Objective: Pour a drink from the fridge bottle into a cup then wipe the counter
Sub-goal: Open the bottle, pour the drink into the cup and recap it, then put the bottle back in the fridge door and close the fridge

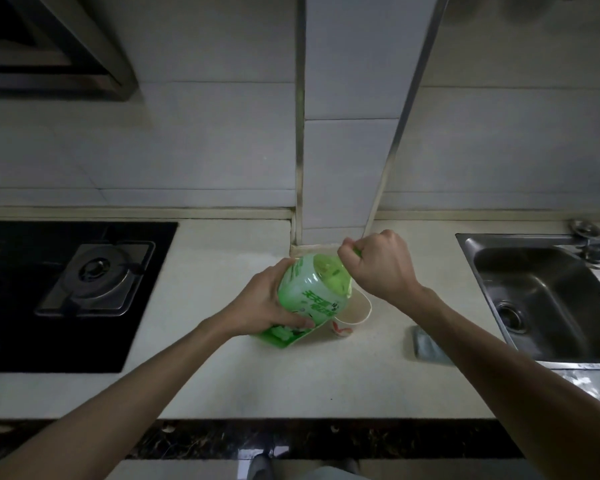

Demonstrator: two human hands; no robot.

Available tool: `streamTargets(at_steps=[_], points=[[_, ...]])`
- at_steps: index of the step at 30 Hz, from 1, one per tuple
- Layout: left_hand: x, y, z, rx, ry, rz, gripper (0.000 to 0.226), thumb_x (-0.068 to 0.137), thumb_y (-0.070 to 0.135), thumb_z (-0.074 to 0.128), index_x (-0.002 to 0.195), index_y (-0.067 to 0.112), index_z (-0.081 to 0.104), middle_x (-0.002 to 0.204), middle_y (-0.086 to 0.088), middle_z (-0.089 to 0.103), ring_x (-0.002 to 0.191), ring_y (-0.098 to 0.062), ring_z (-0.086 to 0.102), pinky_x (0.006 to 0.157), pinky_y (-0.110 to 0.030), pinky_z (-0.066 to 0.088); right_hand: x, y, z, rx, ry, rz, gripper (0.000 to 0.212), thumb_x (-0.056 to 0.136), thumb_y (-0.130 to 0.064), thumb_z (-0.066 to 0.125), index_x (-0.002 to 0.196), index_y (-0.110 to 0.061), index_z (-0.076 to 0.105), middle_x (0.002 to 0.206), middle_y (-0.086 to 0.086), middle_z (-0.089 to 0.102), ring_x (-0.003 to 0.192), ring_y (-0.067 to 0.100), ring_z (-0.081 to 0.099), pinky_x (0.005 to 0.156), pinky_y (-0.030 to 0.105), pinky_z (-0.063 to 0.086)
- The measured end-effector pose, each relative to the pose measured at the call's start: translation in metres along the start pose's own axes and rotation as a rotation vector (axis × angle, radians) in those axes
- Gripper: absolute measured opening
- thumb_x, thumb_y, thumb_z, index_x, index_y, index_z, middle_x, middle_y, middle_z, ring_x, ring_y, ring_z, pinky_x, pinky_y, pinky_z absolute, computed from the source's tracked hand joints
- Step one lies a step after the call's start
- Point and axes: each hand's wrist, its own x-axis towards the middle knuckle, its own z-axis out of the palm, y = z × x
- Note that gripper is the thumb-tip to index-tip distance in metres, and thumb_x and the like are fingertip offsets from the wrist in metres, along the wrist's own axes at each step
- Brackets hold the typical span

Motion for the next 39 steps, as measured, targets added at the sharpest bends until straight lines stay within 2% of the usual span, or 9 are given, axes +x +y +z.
streamTargets(at_steps=[4,7,10,13,18,21,24,33,39], points=[[0.001,0.015,0.02,0.204,0.186,0.019,0.09,0.058,0.033,0.093,0.134,0.03,0.046,0.105,0.025,0.049,0.102,-0.003,0.047,0.078,-0.017,0.041,0.0,0.011,0.0,0.064,-0.021,0.142,0.05,0.081,-0.028,0.04,0.039,-0.015,0.016,0.036,-0.004,0.009,0.033,0.015,0.014,0.042,0.023,0.015],[-0.001,0.023,0.034,0.258,0.249,-0.002,0.091,0.058,0.037,0.092,0.135,0.027,0.045,0.104,0.019,0.048,0.096,0.002,0.044,0.073,-0.013,0.038,0.002,0.019,-0.003,0.095,-0.07,0.21,0.053,0.085,-0.028,0.042,0.039,-0.012,0.021,0.037,0.001,0.016,0.036,0.018,0.02,0.042,0.024,0.017],[-0.003,0.029,0.043,0.217,0.303,-0.063,0.09,0.056,0.037,0.092,0.133,0.027,0.046,0.105,0.018,0.05,0.1,-0.002,0.05,0.077,-0.022,0.046,0.007,0.019,-0.009,0.158,-0.133,0.273,0.059,0.093,-0.038,0.046,0.044,-0.009,0.03,0.041,0.003,0.027,0.042,0.021,0.031,0.047,0.029,0.026],[-0.013,0.03,0.048,0.063,0.375,-0.127,0.087,0.055,0.032,0.094,0.127,0.031,0.045,0.109,0.019,0.057,0.103,-0.004,0.057,0.081,-0.025,0.051,0.007,0.014,-0.019,0.335,-0.197,0.224,0.069,0.099,-0.054,0.034,0.051,-0.007,0.05,0.047,0.001,0.05,0.05,0.02,0.052,0.056,0.031,0.041],[-0.047,0.021,0.049,-0.216,0.566,-0.232,0.085,0.057,0.028,0.095,0.126,0.033,0.045,0.112,0.01,0.066,0.103,-0.007,0.066,0.084,-0.029,0.058,-0.007,-0.006,-0.01,0.729,-0.307,0.192,0.038,0.101,-0.039,0.043,0.086,-0.015,0.069,0.075,-0.005,0.069,0.069,0.009,0.065,0.076,0.041,0.056],[-0.069,0.019,0.045,-0.261,0.693,-0.254,0.086,0.052,0.038,0.092,0.123,0.034,0.045,0.11,0.009,0.067,0.101,-0.007,0.067,0.082,-0.027,0.059,-0.022,-0.028,0.007,0.807,-0.41,0.151,0.024,0.098,-0.035,0.05,0.104,-0.021,0.068,0.096,-0.008,0.071,0.087,0.008,0.066,0.085,0.04,0.055],[-0.094,0.013,0.036,-0.258,0.79,-0.27,0.083,0.058,0.03,0.094,0.124,0.033,0.044,0.111,0.008,0.066,0.102,-0.008,0.066,0.083,-0.028,0.058,-0.032,-0.057,0.017,0.851,-0.449,0.083,0.022,0.096,-0.025,0.057,0.116,-0.021,0.065,0.107,-0.008,0.069,0.093,0.01,0.065,0.087,0.035,0.054],[-0.189,-0.016,-0.004,-0.231,0.979,-0.268,0.094,0.053,0.047,0.089,0.129,0.032,0.036,0.116,0.008,0.064,0.106,-0.008,0.065,0.09,-0.035,0.057,-0.058,-0.166,0.038,0.885,-0.559,-0.22,0.029,0.095,-0.018,0.06,0.123,-0.024,0.059,0.116,-0.011,0.066,0.098,-0.002,0.062,0.082,0.009,0.046],[-0.28,-0.042,-0.036,-0.126,1.065,-0.278,0.098,0.06,0.032,0.093,0.134,0.019,0.029,0.123,0.008,0.056,0.114,-0.007,0.058,0.091,-0.024,0.051,-0.09,-0.26,0.062,0.892,-0.643,-0.335,0.036,0.094,-0.024,0.061,0.13,-0.026,0.055,0.12,-0.014,0.063,0.1,-0.001,0.062,0.081,0.01,0.047]])
